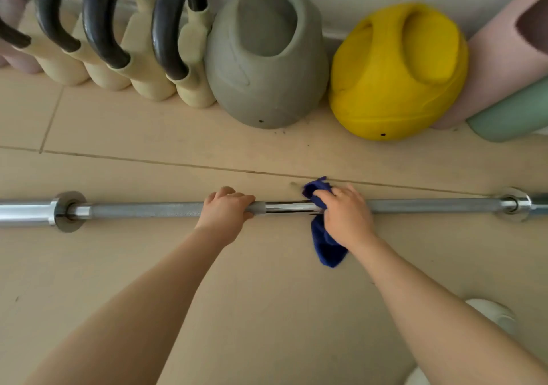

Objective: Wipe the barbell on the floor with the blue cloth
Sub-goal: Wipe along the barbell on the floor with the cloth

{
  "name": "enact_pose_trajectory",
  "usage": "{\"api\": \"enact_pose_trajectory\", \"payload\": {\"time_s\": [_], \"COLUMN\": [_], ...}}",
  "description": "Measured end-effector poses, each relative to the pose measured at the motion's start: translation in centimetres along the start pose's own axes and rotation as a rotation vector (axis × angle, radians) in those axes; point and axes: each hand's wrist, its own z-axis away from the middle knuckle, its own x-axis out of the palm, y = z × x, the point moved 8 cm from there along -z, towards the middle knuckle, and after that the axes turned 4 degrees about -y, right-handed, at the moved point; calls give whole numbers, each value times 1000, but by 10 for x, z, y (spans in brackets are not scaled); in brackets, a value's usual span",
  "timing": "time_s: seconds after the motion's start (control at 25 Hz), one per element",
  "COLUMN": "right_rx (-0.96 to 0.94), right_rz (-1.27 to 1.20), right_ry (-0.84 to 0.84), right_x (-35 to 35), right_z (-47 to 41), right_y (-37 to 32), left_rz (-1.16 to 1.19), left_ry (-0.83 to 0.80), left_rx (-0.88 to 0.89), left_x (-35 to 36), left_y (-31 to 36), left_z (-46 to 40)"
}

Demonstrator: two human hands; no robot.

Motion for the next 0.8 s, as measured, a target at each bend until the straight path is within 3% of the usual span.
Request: {"api": "enact_pose_trajectory", "payload": {"time_s": [0.08, 0.16, 0.28, 0.4, 0.48, 0.6, 0.68, 0.72, 0.8], "right_rx": [222, 269, 148, -126, -225, 104, 337, 376, 260], "right_rz": [35, -100, -172, -62, 52, 114, 25, -34, -112], "right_ry": [123, 206, 98, -1, -22, 34, 103, 131, 104], "right_x": [-12, -12, 7, 24, 24, 5, -2, -3, 7], "right_z": [10, 19, 12, 10, 7, 1, 8, 7, -4], "right_y": [41, 35, -19, -70, -59, 14, 31, 20, -32], "left_rz": [-35, -48, -164, -198, -166, -127, -226, -314, -389], "left_ry": [48, 61, 77, 77, 75, 206, 336, 360, 356], "left_rx": [-51, -89, -46, -53, -96, -95, 71, 126, 147], "left_x": [-4, -6, -8, -14, -16, -26, -29, -27, -29], "left_y": [-4, -4, 2, 0, -3, 6, 32, 42, 46], "left_z": [-3, -3, -2, -8, -11, -2, 7, 9, 6]}}
